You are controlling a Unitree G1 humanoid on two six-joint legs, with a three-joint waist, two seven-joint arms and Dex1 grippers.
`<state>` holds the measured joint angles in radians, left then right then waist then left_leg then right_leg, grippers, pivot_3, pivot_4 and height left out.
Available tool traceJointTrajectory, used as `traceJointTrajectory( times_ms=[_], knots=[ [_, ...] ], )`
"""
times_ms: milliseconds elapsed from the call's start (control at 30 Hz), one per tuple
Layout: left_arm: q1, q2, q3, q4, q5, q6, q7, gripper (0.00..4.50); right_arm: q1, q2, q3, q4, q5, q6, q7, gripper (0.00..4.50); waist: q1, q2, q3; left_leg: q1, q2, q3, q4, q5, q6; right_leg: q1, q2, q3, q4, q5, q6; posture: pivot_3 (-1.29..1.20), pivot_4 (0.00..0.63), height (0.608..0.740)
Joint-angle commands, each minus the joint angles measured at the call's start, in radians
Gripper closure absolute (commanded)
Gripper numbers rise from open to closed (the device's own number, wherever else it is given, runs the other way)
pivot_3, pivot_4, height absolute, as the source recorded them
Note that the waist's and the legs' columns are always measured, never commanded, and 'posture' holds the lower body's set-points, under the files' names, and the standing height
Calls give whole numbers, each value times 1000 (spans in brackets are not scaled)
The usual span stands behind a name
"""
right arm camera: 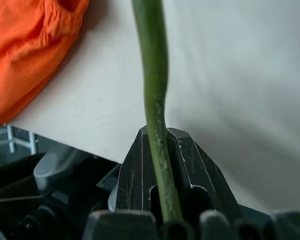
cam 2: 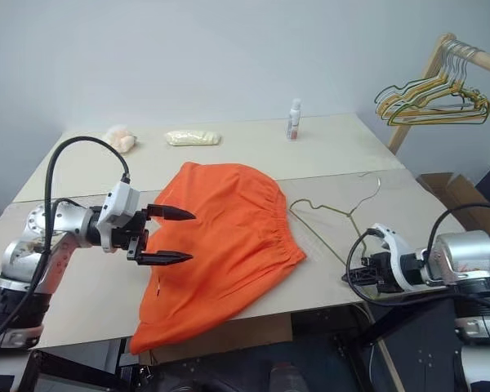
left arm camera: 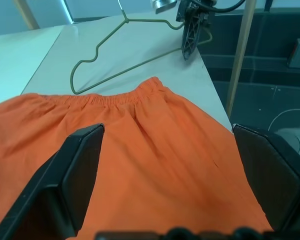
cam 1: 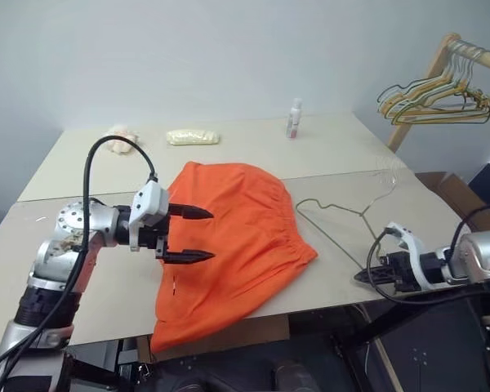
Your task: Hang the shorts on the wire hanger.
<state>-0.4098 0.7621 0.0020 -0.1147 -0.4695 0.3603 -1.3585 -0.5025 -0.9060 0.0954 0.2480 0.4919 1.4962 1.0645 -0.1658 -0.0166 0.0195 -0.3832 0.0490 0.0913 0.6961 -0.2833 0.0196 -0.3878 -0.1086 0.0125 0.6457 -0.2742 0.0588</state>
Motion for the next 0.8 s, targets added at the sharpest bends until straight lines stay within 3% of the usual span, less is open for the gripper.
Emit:
traceJointTrajectory(
  times_ms=[33,300,467,567,800],
  knots=[
    [14,25,35,-53,-25,15,19,43,-23,-42,49,-25,62,17,65,4500,6,0,0,0,0,0,0,0,0,0,0,0,0,0,0,-117,0,740],
    [58,43,56,-107,-52,31,45,43,49,-157,56,-111,182,7,186,4500,44,0,0,0,0,0,0,0,0,0,0,0,-1,0,0,-86,0,740],
    [73,59,60,-116,-59,27,49,43,125,-257,131,-244,253,13,272,4500,70,0,0,0,0,0,0,0,0,0,0,-1,0,0,0,-72,0,740],
    [72,66,60,-115,-59,25,51,43,75,-203,159,-206,239,19,236,4500,70,0,0,1,0,1,0,0,0,0,0,0,0,0,0,-64,0,740],
    [80,82,67,-129,-55,21,58,43,-124,40,116,162,139,28,63,4500,78,-1,0,0,0,2,-1,0,0,-1,1,0,-1,0,0,-44,0,740]
  ],
)
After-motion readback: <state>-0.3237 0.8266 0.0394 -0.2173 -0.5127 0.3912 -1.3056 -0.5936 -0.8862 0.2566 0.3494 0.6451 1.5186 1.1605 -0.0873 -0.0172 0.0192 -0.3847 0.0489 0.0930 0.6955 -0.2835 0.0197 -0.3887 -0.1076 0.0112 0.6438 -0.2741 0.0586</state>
